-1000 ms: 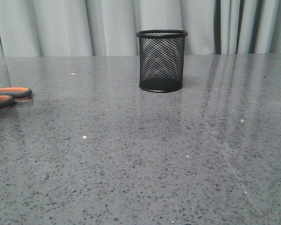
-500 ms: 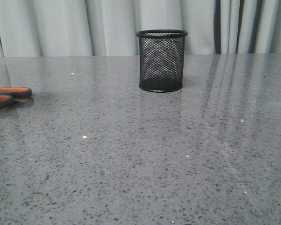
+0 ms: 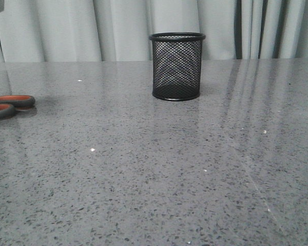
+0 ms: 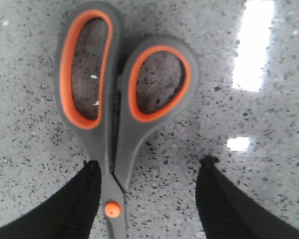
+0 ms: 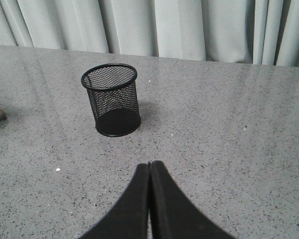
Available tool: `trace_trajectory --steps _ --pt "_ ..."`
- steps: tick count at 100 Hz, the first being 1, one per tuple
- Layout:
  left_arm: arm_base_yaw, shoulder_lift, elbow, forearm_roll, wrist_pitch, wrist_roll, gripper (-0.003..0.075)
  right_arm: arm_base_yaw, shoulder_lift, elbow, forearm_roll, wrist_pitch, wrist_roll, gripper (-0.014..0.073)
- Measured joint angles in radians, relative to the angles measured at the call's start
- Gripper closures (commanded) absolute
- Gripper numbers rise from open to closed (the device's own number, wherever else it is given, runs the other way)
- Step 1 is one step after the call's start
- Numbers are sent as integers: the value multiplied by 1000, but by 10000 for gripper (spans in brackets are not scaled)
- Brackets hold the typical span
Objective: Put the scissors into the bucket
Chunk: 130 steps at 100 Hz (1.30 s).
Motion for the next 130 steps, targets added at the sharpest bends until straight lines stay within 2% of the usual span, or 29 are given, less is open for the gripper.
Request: trace_trajectory --steps 71,78,105,116,130 --pt "7 96 -42 2 -9 23 339 0 0 0 0 48 0 659" --pt "7 96 -42 -2 -9 23 378 0 0 0 0 48 0 659" --pt "8 100 -42 -9 -5 25 632 0 0 0 0 51 0 659" --pt "8 100 -42 -15 -3 25 673 0 0 0 0 53 0 659" --pt "11 89 -41 -29 11 18 675 0 0 0 0 55 0 659"
